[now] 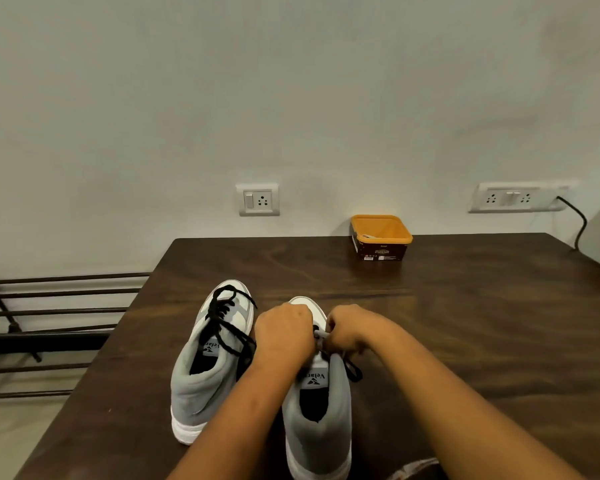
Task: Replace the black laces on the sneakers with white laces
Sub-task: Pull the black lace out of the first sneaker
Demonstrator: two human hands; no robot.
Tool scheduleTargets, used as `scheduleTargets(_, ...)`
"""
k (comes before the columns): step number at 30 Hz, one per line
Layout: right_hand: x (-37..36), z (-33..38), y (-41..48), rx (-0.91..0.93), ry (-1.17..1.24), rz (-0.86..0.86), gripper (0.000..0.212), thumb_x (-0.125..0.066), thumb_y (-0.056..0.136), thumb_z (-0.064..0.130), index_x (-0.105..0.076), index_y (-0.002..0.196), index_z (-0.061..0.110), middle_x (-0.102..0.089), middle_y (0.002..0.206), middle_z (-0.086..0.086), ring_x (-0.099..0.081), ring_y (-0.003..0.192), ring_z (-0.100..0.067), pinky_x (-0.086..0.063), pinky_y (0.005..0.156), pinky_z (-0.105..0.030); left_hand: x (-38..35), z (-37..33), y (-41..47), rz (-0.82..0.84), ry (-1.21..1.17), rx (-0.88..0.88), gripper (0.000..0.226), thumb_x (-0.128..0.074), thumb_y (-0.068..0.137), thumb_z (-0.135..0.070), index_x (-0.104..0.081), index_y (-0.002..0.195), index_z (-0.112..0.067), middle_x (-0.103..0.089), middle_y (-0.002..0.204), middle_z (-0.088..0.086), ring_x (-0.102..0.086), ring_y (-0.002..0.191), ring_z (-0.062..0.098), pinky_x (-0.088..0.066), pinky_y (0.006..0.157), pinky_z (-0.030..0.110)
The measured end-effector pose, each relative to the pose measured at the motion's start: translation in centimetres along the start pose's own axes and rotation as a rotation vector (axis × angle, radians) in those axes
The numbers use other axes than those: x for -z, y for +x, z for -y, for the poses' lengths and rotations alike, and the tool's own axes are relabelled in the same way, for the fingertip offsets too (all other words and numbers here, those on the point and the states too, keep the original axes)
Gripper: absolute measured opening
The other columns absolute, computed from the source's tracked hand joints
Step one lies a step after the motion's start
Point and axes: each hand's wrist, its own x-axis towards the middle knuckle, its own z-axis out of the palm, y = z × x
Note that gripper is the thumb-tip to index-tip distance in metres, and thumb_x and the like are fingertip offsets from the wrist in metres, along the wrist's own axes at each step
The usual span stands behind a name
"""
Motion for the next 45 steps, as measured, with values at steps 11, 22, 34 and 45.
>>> scheduleTargets(11,0.3,0.4,-0.4,-0.025,0.063,0.018,0.025,-0.057,0.087,0.008,-0.065,0.109,0.0,-0.068,0.087,-0.012,-0.064,0.056,-0.019,-0.048,0.041,-0.02,0.6,4.3,-0.3,-0.089,-1.395,0.395,0.028,-0.052,0.093,-0.008,-0.058,0.067,-0.016,-0.052,0.066,-0.001,-0.044,0.066,0.014,-0.035,0.061,0.024)
scheduleTargets(22,0.2,0.4,-0.1,-0.026,0.115,0.011,0.019,-0.057,0.087,0.007,-0.062,0.104,0.001,-0.068,0.084,-0.014,-0.058,0.037,-0.012,-0.036,0.031,-0.014,2.9,5.8,-0.6,-0.126,-1.767,0.389,0.029,-0.04,0.098,-0.01,-0.047,0.072,-0.02,-0.033,0.047,-0.008,-0.027,0.036,0.005,-0.024,0.035,0.014)
scheduleTargets(34,-0.2,0.2,0.9,0.153,0.037,-0.129,0.035,-0.063,0.079,0.015,-0.064,0.107,0.036,-0.062,0.11,0.0,-0.061,0.099,-0.021,-0.052,0.081,-0.033,-1.6,4.6,-0.5,0.303,-0.528,0.046,0.052,-0.044,0.075,-0.06,-0.062,0.116,-0.034,-0.059,0.122,0.001,-0.055,0.112,0.019,-0.044,0.095,0.034)
scheduleTargets(45,-1.4,1.3,1.7,0.154,-0.103,-0.298,0.018,-0.062,0.083,0.014,-0.055,0.073,0.027,-0.059,0.098,0.003,-0.056,0.087,-0.022,-0.041,0.069,-0.03,-2.1,2.3,-0.5,0.063,-0.527,0.207,0.019,-0.055,0.088,-0.03,-0.068,0.098,-0.02,-0.068,0.104,0.007,-0.06,0.101,0.025,-0.044,0.078,0.03)
